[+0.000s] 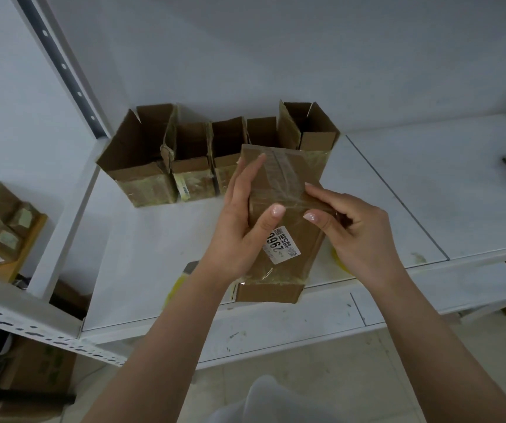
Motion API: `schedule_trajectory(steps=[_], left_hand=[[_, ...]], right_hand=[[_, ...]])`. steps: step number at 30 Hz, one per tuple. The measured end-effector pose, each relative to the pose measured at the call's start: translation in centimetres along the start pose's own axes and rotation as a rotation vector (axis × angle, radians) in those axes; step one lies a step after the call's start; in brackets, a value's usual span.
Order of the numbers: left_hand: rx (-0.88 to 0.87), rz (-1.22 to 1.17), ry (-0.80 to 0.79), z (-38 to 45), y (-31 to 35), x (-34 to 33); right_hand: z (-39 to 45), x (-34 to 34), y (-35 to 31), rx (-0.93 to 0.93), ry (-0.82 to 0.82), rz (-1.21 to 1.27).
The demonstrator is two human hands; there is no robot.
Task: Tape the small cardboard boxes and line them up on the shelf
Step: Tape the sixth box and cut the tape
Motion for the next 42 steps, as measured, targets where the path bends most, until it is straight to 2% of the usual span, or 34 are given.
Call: schedule_trajectory(steps=[6, 11, 14, 17, 25, 28, 31, 36, 42], left_hand=[[-0.018, 0.028, 0.091, 0.0, 0.1, -0.5], [-0.016, 0.015, 0.161, 0.4, 0.0, 0.9], [-0.015, 0.002, 0.194, 0.4, 0.2, 1.2], [-0.033, -0.001, 0.193, 0.4, 0.4, 0.7], [-0.025, 0.024, 0.179, 0.1, -0.1, 0.3], [0.005, -0.065, 0.107, -0.2, -0.3, 0.6], [0.083, -0.197, 0.111, -0.4, -1.1, 1.1], [0.01, -0.074, 0.217, -0.2, -0.9, 0.7], [-0.032, 0.014, 0.241, 0.0, -0.6, 0.0]], right_hand=[[-0.5, 0.1, 0.4, -0.024, 0.047, -0.008], [-0.8, 1.2, 2.1, -0.046, 0.12, 0.111], [-0.4, 0.3, 2.4, -0.076, 0.071, 0.089], [0.1, -1.3, 1.4, 0.002, 0.002, 0.097], [0.3, -2.1, 1.1, 0.076, 0.188, -0.048], [0.4, -1.8, 1.3, 0.07, 0.206, -0.046], [0.6, -1.7, 1.2, 0.069, 0.213, -0.031], [0.6, -2.1, 1.0, 0.079, 0.208, -0.042], [0.6, -2.0, 1.3, 0.065, 0.221, -0.069]])
Point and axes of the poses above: each hand's wrist, its own z-axis towards the middle knuckle, its own x-axis out of the back of the hand, y = z × x, the point moved 4 cm from there along z, towards the middle knuckle, and after that the axes turned 2 degrees about z, right-handed, at the moved point
